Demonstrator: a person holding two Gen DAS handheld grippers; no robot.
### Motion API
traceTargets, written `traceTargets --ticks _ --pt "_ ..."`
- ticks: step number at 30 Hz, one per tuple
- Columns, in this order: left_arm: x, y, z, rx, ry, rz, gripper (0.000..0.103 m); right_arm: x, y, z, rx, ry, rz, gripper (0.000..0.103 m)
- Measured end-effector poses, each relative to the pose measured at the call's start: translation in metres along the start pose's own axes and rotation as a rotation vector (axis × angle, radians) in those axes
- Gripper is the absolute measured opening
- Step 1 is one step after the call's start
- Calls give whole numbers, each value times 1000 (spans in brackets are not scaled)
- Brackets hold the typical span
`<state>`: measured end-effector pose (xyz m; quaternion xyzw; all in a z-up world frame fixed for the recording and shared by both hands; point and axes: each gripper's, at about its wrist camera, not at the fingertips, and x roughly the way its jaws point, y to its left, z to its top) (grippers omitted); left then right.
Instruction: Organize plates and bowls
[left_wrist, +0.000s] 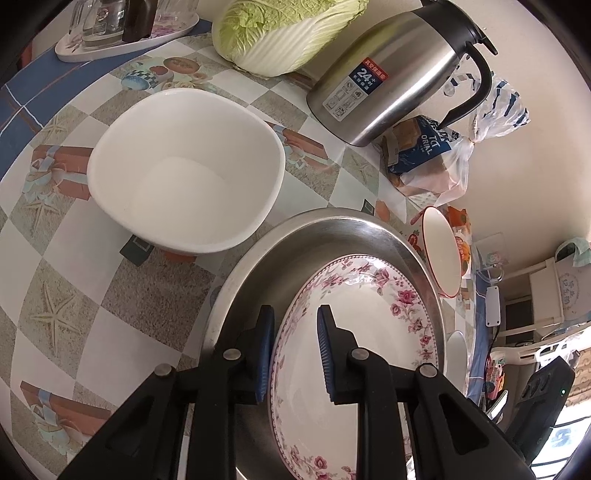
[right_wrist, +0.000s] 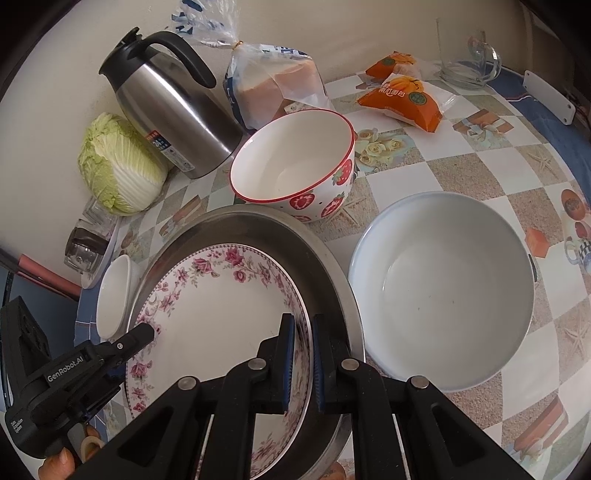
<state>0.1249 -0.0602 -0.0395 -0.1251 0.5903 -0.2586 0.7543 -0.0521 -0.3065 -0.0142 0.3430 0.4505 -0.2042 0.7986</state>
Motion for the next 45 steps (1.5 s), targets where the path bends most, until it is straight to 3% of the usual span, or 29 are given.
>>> traceTargets --ticks 37,45 --pt "-2 -1 2 15 0 32 25 5 1 -2 -11 -1 -15 12" --pt "-8 -4 1 37 -13 53 28 -21 1 5 -23 -79 -25 12"
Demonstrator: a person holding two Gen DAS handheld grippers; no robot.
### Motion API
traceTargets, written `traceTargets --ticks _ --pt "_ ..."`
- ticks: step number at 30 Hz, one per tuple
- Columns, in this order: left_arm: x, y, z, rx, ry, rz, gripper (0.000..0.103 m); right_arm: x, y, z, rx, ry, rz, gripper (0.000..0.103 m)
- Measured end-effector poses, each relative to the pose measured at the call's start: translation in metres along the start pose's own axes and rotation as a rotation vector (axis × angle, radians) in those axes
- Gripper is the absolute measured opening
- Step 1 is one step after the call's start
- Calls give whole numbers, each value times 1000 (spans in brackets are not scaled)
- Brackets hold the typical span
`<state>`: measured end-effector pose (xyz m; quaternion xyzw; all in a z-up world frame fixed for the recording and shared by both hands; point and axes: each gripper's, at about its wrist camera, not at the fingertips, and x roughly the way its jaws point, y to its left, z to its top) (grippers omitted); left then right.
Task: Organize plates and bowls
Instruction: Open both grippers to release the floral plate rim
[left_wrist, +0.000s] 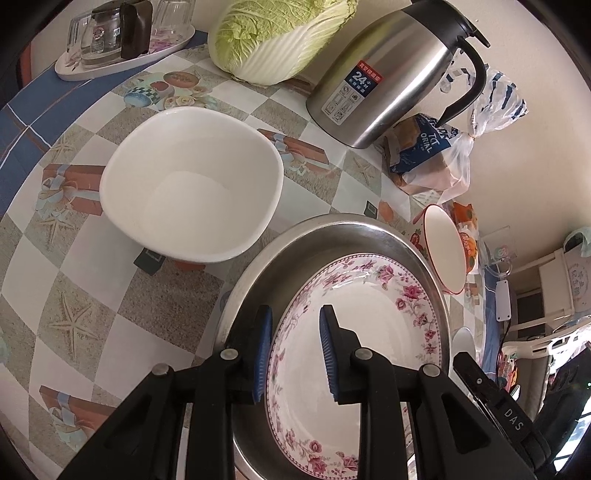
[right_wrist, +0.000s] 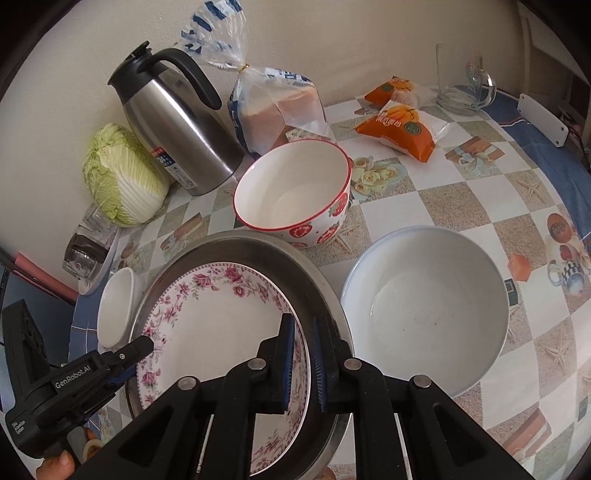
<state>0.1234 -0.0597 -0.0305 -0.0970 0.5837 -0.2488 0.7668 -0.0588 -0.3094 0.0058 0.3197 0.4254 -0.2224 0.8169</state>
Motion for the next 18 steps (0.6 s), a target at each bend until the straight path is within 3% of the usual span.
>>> traceTargets --ticks 8,10,15,18 --pt "-15 -11 1 54 -30 1 34 -15 5 4 -37 -27 -55 12" --pt "-18 -16 0 81 -37 27 43 -16 7 4 -49 -24 -68 12" --pt "-23 -24 -1 135 -43 104 44 -17 9 3 -80 -16 -115 20" --pt "-23 -27 -3 178 -45 177 57 -17 10 3 -90 -11 -138 25"
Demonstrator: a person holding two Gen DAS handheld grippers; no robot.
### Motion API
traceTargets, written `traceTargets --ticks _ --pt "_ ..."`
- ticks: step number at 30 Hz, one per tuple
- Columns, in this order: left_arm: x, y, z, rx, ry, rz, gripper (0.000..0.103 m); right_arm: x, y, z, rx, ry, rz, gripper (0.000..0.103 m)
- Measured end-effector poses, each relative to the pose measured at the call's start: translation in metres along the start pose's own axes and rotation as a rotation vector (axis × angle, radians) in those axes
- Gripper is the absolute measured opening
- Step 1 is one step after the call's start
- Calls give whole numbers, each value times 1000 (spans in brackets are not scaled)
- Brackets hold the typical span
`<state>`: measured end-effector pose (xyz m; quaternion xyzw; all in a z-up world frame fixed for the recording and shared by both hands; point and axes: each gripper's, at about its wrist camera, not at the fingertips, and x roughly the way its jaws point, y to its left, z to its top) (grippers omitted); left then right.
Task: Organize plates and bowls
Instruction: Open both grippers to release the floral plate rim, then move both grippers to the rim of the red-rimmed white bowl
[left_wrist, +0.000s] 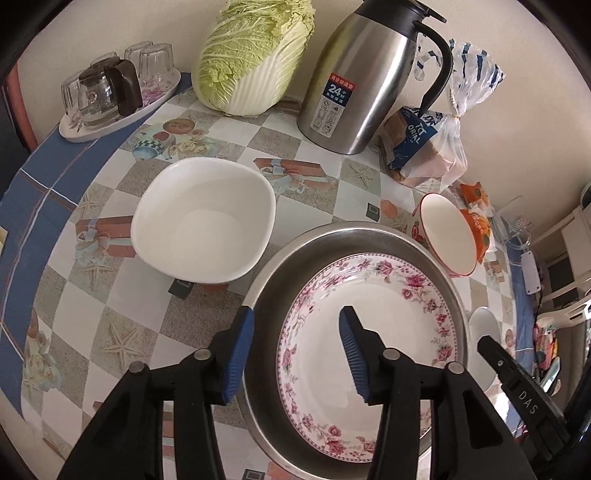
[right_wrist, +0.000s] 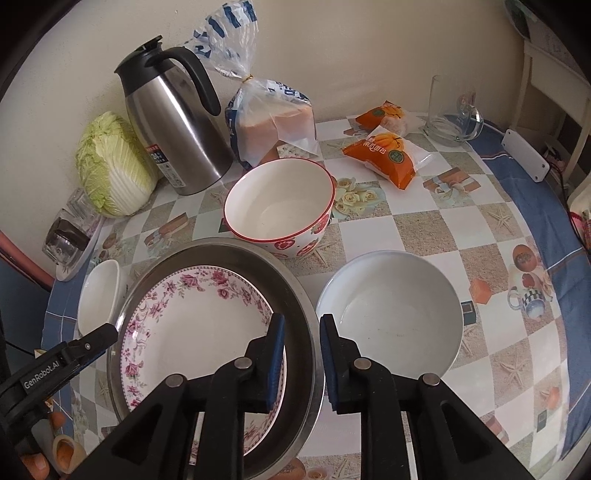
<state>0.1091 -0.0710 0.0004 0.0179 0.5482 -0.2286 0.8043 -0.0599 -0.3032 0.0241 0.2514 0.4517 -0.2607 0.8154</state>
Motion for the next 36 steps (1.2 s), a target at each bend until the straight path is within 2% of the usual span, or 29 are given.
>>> traceTargets --ticks 1,4,5,6,11,13,22,25,36 --pt "0 -1 -1 19 -1 26 60 0 0 0 -4 2 -8 26" --pt "0 -4 -3 52 2 70 62 0 1 0 -15 5 -28 35" --pt "1 -4 -3 55 4 75 64 0 1 0 -20 6 -36 42" --pt "1 -4 -3 59 5 80 68 0 2 -1 -26 7 -42 50" --pt "1 -5 -4 86 -3 123 79 1 5 -1 -57 14 -58 63" --pt "1 -5 -5 98 -8 143 87 2 6 -1 -66 18 -62 69" --pt "-2 -4 -6 116 -23 181 89 2 8 -3 -76 25 -49 90" --pt "-3 -5 -7 122 -23 186 89 2 7 -3 -69 21 -48 103" --pt "-11 -11 -8 152 -55 193 89 -3 3 -5 -51 5 -36 103"
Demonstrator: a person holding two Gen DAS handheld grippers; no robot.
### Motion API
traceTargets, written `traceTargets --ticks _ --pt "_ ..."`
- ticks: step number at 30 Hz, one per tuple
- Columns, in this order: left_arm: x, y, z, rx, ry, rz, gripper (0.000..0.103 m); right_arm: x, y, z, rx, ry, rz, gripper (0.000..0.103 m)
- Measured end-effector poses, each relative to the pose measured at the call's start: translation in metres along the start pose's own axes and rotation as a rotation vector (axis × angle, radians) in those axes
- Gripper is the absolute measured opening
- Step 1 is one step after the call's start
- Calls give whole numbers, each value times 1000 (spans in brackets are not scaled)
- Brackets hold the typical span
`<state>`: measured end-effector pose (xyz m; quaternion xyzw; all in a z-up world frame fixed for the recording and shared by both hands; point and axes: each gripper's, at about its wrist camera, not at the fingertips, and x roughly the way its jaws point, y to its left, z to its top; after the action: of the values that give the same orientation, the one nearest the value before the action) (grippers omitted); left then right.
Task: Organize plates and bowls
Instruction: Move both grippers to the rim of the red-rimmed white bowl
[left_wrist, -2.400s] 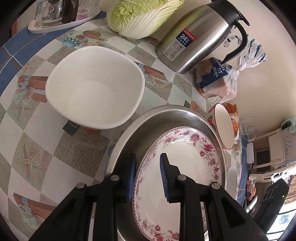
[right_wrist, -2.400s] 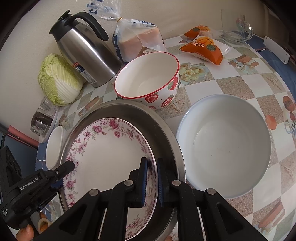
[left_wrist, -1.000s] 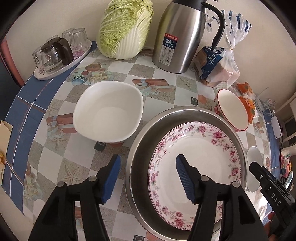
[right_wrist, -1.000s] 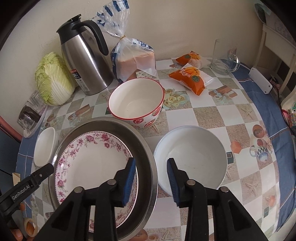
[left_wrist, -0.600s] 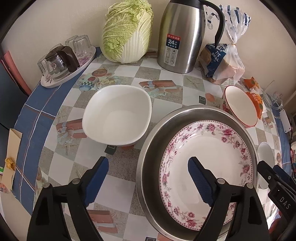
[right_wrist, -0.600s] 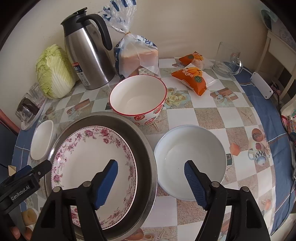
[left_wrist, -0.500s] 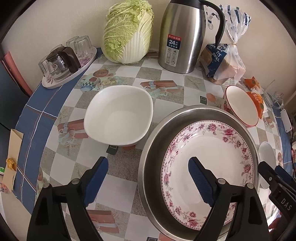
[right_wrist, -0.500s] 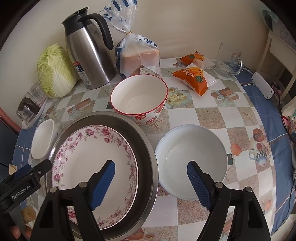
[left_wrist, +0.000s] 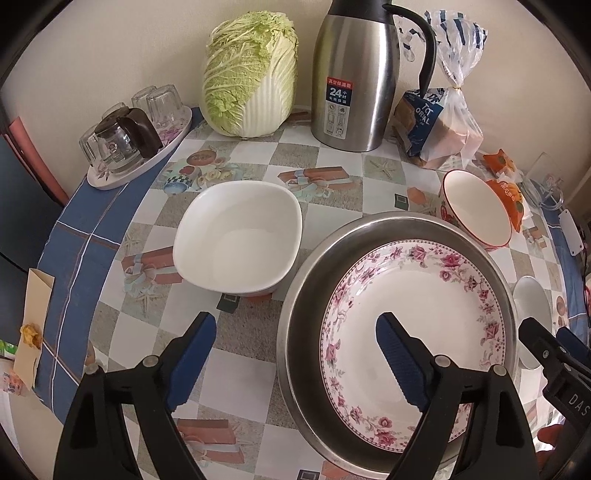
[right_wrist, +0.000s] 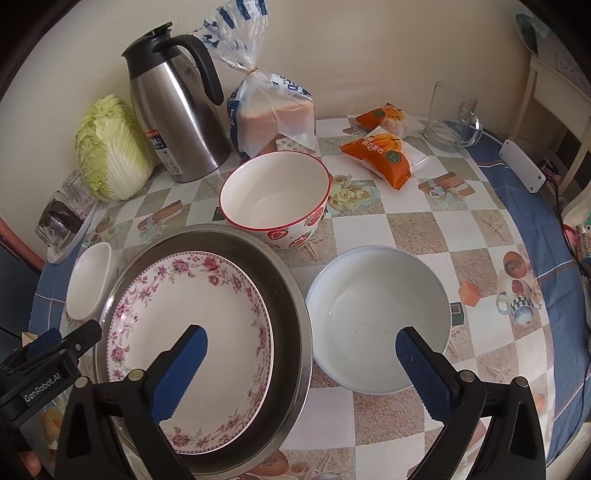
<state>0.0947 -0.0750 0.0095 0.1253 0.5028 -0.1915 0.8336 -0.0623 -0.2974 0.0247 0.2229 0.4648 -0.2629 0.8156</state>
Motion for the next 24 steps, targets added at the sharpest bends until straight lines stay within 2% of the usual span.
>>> traceTargets --ticks 3,6,11,16,20,24 --pt "0 -1 0 -8 -7 -8 90 -3 -3 0 12 -18 8 103" --pt "-1 -2 2 -24 -22 -24 100 -8 -9 1 30 -47 4 103" --pt "3 -13 12 -21 -30 -61 100 -11 -21 7 60 -77 8 103" --pt "7 -28 33 27 -34 -79 100 -8 -23 14 54 -79 28 103" --pt "6 -42 53 112 -50 -56 100 -9 -23 25 28 -94 25 103" --pt "7 -51 72 168 -54 -66 100 -9 -28 42 33 -100 48 103"
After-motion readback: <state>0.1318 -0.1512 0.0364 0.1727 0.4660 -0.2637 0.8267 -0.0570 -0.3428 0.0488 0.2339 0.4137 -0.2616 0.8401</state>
